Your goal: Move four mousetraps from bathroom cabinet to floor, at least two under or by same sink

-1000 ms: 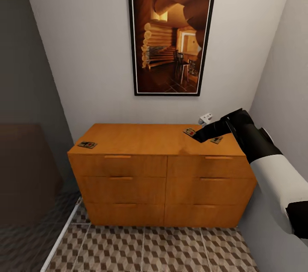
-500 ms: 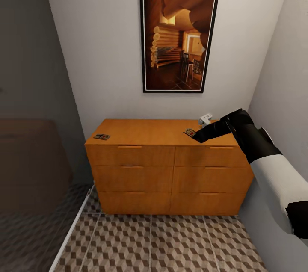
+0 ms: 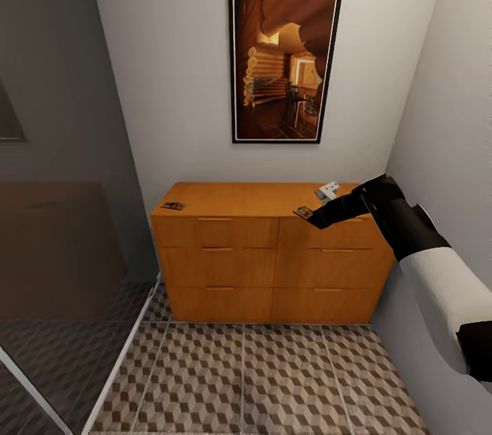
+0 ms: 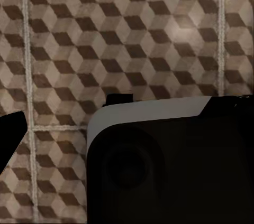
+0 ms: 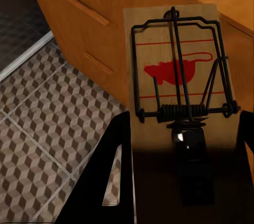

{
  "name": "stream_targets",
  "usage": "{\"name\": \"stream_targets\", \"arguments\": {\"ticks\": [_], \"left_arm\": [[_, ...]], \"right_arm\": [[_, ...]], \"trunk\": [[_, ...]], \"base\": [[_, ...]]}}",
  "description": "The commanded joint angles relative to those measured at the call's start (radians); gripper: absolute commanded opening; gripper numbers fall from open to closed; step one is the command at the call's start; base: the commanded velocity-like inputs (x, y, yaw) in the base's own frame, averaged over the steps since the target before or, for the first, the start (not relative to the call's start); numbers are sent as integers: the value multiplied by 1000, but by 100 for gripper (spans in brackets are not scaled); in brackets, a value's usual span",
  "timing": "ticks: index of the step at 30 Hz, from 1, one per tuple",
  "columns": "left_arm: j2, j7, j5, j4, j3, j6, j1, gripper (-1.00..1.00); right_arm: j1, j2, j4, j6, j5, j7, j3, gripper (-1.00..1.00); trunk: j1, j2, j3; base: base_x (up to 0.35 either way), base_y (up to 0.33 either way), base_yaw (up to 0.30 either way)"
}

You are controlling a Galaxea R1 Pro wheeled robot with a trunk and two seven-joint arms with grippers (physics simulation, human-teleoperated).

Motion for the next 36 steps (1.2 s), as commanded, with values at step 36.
{"name": "stream_targets", "arguments": {"ticks": [36], "left_arm": [[0,4,-1,1,-3,-3,-1,100]], "right_arm": [[285,65,939,-1087,9,-258,1,-100]], "trunk": [[-1,-1,-1]], "base": [[-54,0,0]]}}
